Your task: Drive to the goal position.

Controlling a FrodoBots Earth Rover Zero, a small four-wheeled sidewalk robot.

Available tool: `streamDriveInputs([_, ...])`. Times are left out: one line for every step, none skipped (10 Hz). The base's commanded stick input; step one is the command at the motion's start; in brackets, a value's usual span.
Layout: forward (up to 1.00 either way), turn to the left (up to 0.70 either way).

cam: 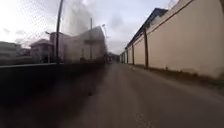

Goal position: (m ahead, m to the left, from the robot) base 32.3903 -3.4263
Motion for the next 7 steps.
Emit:
streamDriveInputs([0.50,0.00])
streamDriveInputs([0.50,0.00])
streamDriveInputs([0.50,0.00])
streamDriveInputs([0.50,0.00])
streamDriveInputs([0.50,0.00])
streamDriveInputs([0.50,0.00])
streamDriveInputs([0.50,0.00])
